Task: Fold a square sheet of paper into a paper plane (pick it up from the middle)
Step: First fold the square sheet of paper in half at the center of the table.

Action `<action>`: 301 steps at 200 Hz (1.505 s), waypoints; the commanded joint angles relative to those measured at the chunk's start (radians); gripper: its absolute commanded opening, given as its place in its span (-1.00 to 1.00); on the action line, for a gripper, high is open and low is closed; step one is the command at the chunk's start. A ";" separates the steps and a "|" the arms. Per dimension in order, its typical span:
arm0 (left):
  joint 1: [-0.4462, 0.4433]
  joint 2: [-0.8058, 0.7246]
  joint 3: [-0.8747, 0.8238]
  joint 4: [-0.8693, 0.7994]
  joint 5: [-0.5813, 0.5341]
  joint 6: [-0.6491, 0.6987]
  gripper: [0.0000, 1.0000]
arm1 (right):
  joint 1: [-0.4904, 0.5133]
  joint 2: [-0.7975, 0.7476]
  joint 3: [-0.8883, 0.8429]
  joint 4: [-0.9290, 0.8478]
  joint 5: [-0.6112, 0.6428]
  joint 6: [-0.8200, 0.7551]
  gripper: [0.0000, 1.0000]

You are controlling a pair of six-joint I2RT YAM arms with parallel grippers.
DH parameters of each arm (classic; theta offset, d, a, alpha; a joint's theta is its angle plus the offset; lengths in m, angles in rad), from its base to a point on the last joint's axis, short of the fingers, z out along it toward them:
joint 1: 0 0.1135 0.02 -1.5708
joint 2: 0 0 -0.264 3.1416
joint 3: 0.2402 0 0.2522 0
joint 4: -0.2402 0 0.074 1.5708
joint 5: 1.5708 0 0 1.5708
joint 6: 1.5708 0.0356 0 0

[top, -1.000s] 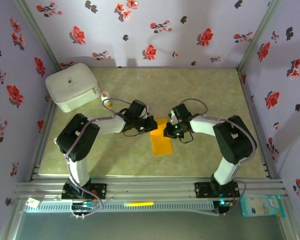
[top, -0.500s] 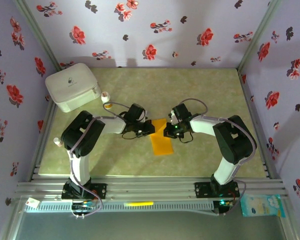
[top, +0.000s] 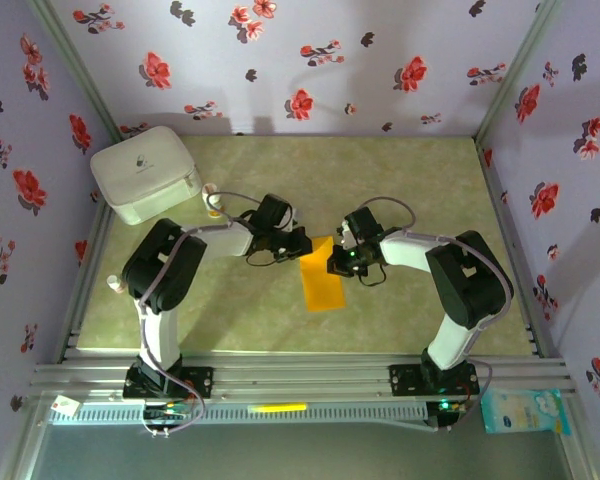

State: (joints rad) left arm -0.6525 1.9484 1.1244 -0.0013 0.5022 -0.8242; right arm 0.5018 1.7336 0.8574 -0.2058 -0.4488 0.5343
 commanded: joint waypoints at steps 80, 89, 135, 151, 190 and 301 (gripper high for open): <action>0.034 0.083 -0.010 -0.034 -0.007 0.013 -0.93 | -0.009 0.065 -0.063 -0.153 0.122 -0.004 -1.00; 0.034 0.077 0.006 -0.041 -0.003 0.016 -0.92 | -0.009 0.063 -0.062 -0.153 0.122 -0.004 -1.00; 0.037 0.060 0.065 -0.049 0.026 0.023 -0.91 | -0.009 0.061 -0.061 -0.160 0.126 -0.006 -1.00; 0.040 0.072 0.079 -0.055 0.029 0.026 -0.91 | -0.009 0.060 -0.061 -0.159 0.126 -0.006 -1.00; 0.051 0.117 0.078 -0.071 0.020 0.036 -0.91 | -0.009 0.061 -0.064 -0.159 0.127 -0.007 -1.00; 0.126 0.142 0.113 -0.152 -0.088 0.013 -0.93 | -0.009 0.055 -0.073 -0.162 0.133 -0.012 -1.00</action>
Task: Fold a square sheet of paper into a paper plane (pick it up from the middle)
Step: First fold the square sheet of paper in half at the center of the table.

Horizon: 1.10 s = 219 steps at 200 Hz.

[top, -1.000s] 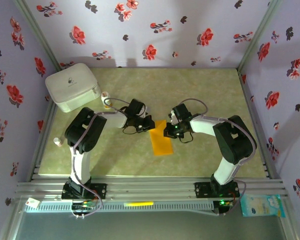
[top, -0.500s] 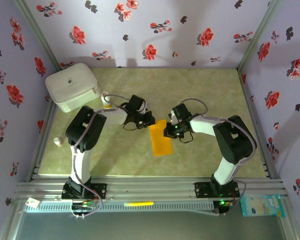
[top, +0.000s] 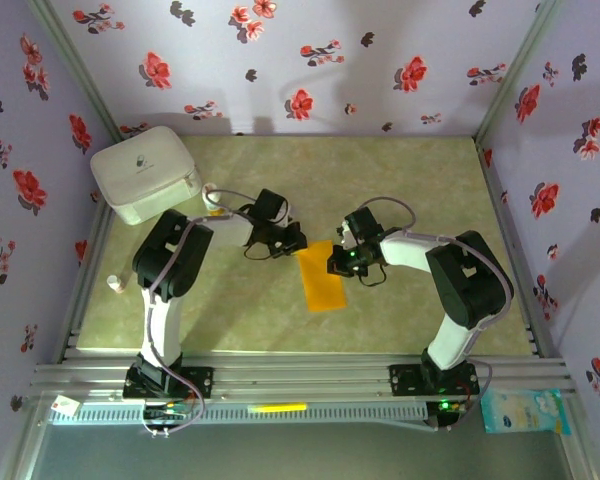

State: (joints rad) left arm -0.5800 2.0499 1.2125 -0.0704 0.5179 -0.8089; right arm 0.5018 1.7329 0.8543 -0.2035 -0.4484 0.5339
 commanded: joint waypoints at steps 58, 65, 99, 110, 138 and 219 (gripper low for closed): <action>0.062 0.033 0.068 -0.128 -0.124 0.003 -0.92 | -0.009 0.056 -0.072 -0.159 0.133 -0.009 -1.00; 0.062 0.024 0.069 -0.134 -0.129 0.004 -0.93 | -0.009 0.056 -0.072 -0.159 0.133 -0.007 -1.00; 0.062 -0.039 0.092 -0.166 -0.152 0.010 -0.92 | -0.009 0.058 -0.067 -0.159 0.130 -0.006 -1.00; 0.054 -0.065 0.094 -0.161 -0.148 0.002 -0.91 | -0.009 0.059 -0.066 -0.160 0.131 -0.008 -1.00; 0.017 -0.138 0.084 -0.159 -0.152 -0.005 -0.89 | -0.009 0.058 -0.055 -0.160 0.122 -0.003 -1.00; -0.130 -0.178 -0.078 0.003 -0.095 -0.087 -0.88 | -0.009 0.051 -0.033 -0.167 0.108 -0.001 -1.00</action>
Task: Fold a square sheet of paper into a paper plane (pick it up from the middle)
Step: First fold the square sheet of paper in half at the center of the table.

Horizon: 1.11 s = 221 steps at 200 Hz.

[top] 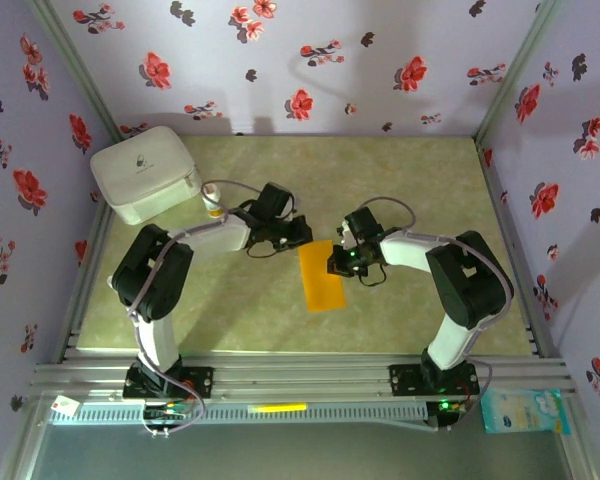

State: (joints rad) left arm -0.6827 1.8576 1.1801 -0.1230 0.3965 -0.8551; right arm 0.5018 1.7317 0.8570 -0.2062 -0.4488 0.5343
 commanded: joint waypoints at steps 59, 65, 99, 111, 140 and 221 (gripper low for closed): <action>-0.034 0.086 -0.099 0.089 -0.007 -0.051 -0.88 | -0.009 0.041 -0.039 -0.160 0.095 0.001 -1.00; -0.034 0.091 -0.108 0.091 -0.011 -0.050 -0.88 | -0.009 0.038 -0.037 -0.155 0.089 0.005 -1.00; -0.034 0.103 -0.164 0.128 -0.025 -0.062 -0.88 | -0.009 -0.011 -0.026 -0.110 0.019 0.044 -1.00; -0.034 0.103 -0.176 0.145 -0.024 -0.069 -0.88 | -0.009 -0.048 -0.021 -0.095 -0.007 0.071 -0.95; -0.034 0.089 -0.174 0.142 -0.022 -0.061 -0.88 | -0.010 -0.211 -0.085 -0.027 0.011 0.185 -0.58; -0.034 0.060 -0.173 0.143 -0.018 -0.063 -0.87 | -0.017 -0.389 -0.253 -0.084 -0.037 0.392 -0.20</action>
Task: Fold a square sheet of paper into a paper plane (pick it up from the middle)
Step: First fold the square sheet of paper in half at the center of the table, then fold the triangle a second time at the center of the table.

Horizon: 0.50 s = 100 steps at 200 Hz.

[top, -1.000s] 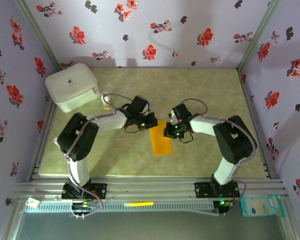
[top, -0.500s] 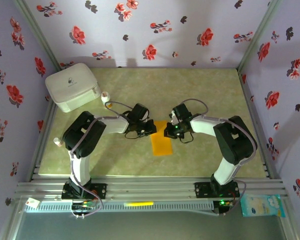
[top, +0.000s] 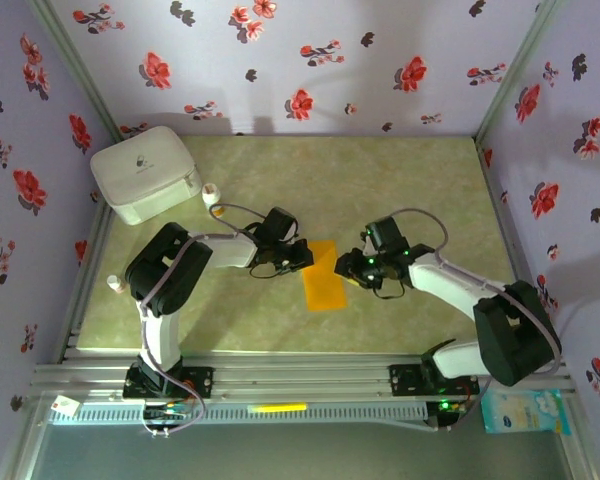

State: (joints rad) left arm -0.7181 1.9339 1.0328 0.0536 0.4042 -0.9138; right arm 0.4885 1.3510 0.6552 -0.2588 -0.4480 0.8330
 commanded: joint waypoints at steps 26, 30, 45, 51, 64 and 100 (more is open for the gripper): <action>0.002 -0.015 -0.019 -0.036 -0.024 -0.002 -0.87 | -0.002 -0.018 -0.083 -0.035 -0.055 0.095 -0.19; 0.002 -0.015 -0.017 -0.036 -0.024 0.000 -0.88 | -0.002 -0.019 -0.087 -0.038 -0.054 0.093 -0.19; 0.001 -0.012 -0.016 -0.037 -0.022 0.000 -0.88 | -0.002 -0.015 -0.090 -0.056 -0.061 0.079 -0.19; 0.002 -0.009 -0.016 -0.037 -0.022 0.001 -0.87 | -0.002 -0.012 -0.089 -0.059 -0.070 0.074 -0.19; 0.001 -0.007 -0.014 -0.037 -0.019 -0.002 -0.88 | -0.001 -0.004 -0.093 -0.055 -0.089 0.068 -0.20; 0.002 -0.001 -0.013 -0.034 -0.015 -0.002 -0.87 | -0.001 0.016 -0.100 -0.043 -0.111 0.060 -0.21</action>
State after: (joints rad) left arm -0.7181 1.9324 1.0313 0.0532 0.4038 -0.9138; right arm 0.4889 1.3521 0.5728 -0.2893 -0.5274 0.8986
